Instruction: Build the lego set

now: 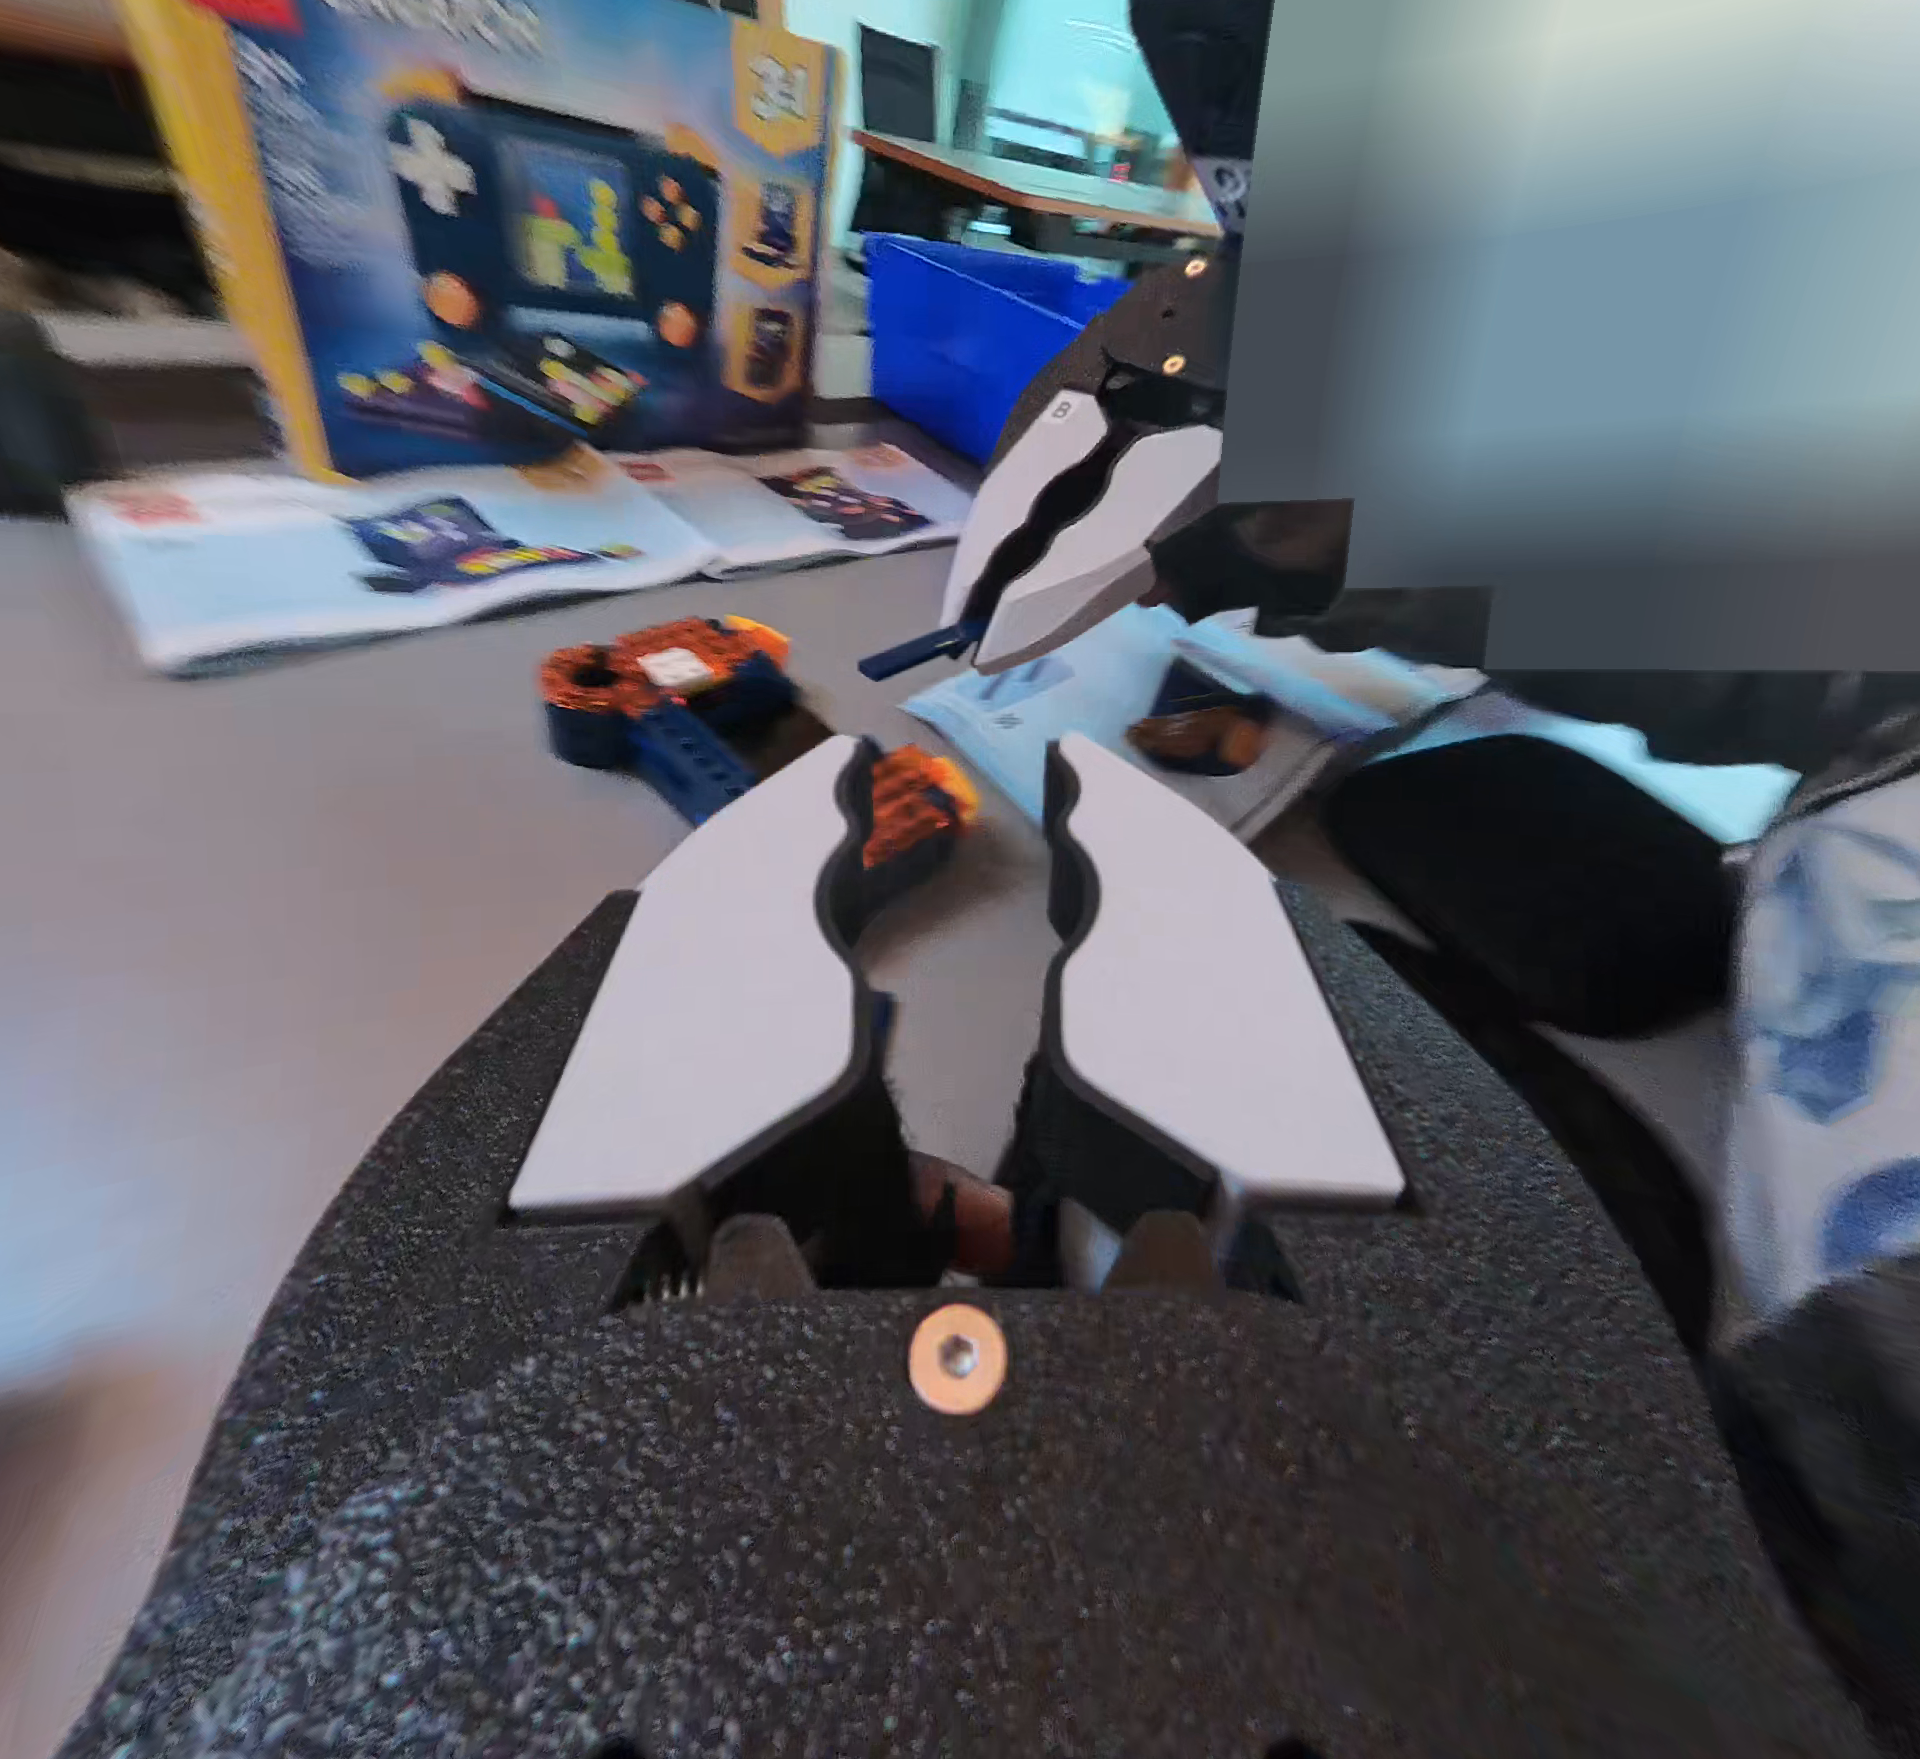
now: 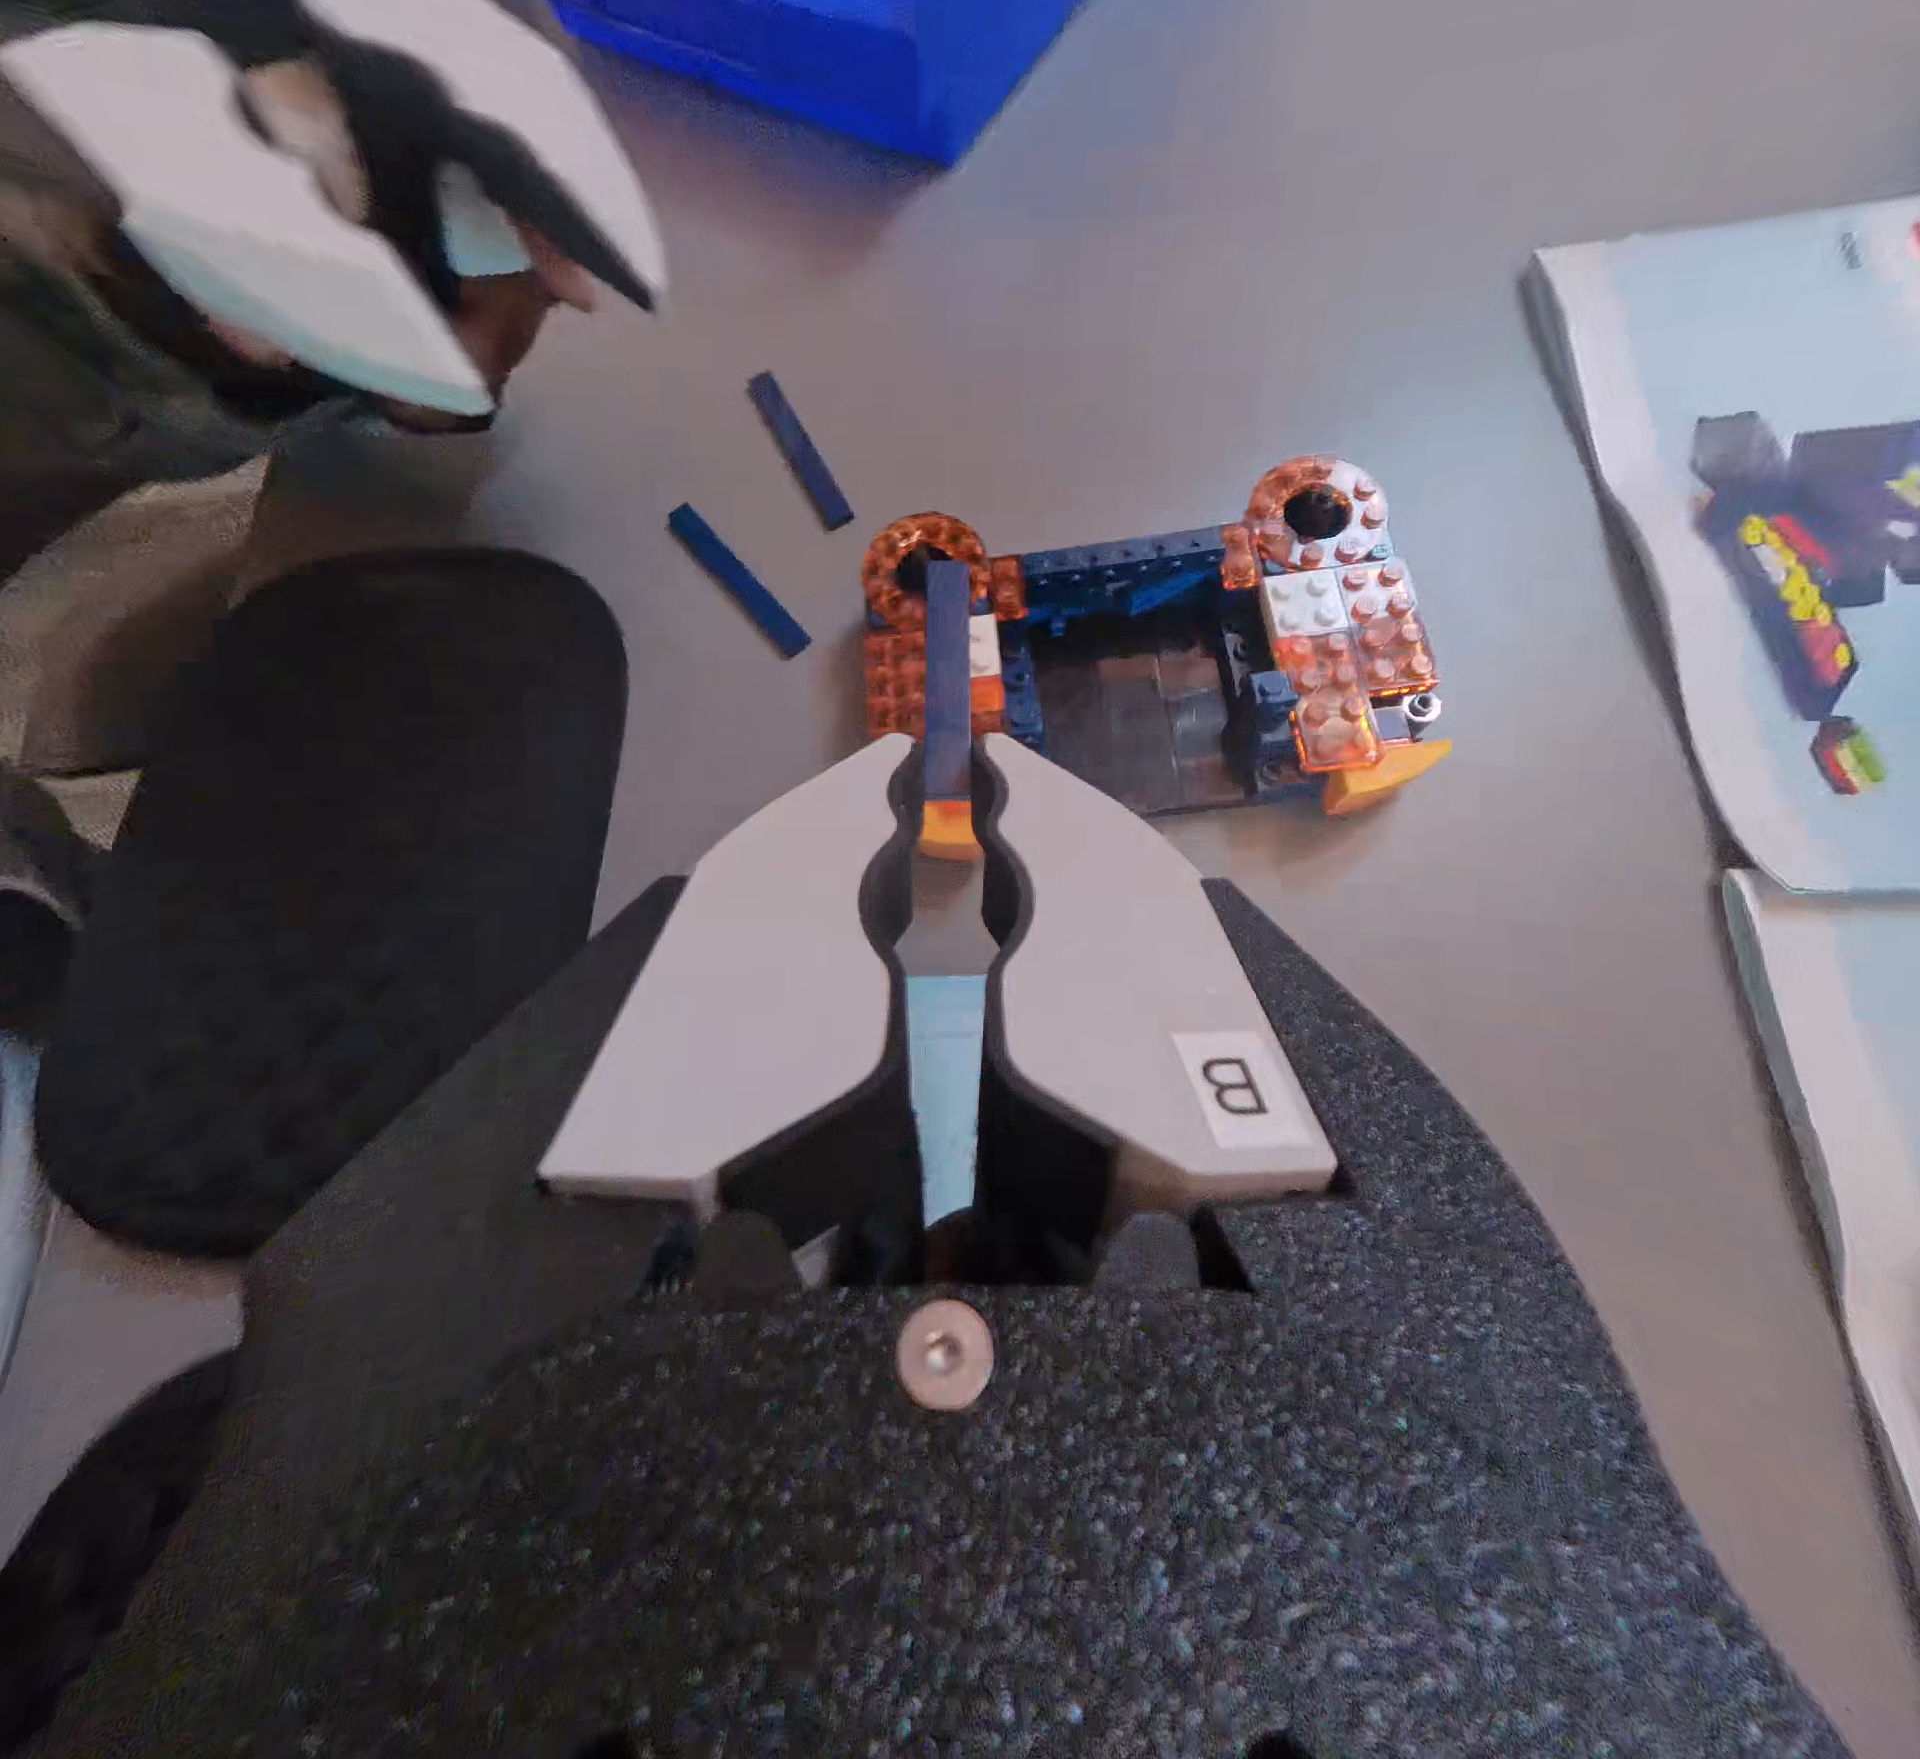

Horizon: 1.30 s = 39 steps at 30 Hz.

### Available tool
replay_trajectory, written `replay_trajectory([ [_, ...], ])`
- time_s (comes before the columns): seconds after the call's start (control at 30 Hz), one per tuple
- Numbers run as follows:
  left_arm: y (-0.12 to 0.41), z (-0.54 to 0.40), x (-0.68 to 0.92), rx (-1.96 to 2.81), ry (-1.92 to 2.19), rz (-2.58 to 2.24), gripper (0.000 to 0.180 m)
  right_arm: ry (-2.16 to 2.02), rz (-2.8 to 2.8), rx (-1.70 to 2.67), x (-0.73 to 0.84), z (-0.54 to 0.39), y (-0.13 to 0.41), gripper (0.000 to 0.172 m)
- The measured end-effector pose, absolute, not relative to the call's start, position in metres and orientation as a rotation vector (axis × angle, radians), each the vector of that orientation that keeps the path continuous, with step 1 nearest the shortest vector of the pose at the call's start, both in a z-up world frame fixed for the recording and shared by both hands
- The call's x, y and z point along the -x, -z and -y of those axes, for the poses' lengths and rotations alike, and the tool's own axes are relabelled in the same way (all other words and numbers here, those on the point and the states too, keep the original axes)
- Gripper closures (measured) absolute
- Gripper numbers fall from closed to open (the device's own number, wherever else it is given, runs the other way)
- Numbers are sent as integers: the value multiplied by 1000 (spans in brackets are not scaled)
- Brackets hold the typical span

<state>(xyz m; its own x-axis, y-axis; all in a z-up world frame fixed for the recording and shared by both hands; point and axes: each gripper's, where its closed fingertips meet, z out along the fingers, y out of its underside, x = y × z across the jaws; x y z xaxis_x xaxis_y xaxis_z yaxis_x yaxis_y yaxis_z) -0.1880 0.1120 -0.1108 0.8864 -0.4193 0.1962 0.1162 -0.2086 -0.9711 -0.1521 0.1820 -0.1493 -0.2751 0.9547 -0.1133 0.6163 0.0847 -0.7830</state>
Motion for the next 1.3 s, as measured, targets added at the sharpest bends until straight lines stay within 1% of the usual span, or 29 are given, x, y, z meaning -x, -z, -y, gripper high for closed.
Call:
replay_trajectory([
  [0.1, 114, -109, 191, 1698, 303, -290, 151, -992, 1972, 1572, 167, -183, 159, 164],
  [0.2, 117, -107, 188, 1685, 227, -333, 152, -889, 2031, 1568, 176, -184, 171, 164],
  [0.3, 117, -106, 186, 1673, 212, -348, 152, -834, 2072, 1569, 178, -186, 180, 164],
  [0.47, 122, -104, 188, 1696, 173, -372, 152, -834, 2058, 1553, 177, -187, 176, 164],
  [0.63, 137, -94, 195, 1818, 119, -454, 151, -1000, 2078, 1416, 164, -155, 156, 164],
  [0.7, 148, -86, 199, 1892, 101, -499, 151, -1032, 2148, 1421, 152, -131, 166, 164],
  [0.83, 165, -74, 207, 2006, 81, -543, 153, -897, 2230, 1443, 142, -120, 196, 164],
  [1.1, 175, -68, 213, 2067, 10, -548, 154, -755, 2245, 1459, 138, -120, 209, 164],
  [1.3, 179, -70, 240, 2138, -84, -514, 154, -770, 2247, 1488, 135, -119, 211, 158],
])
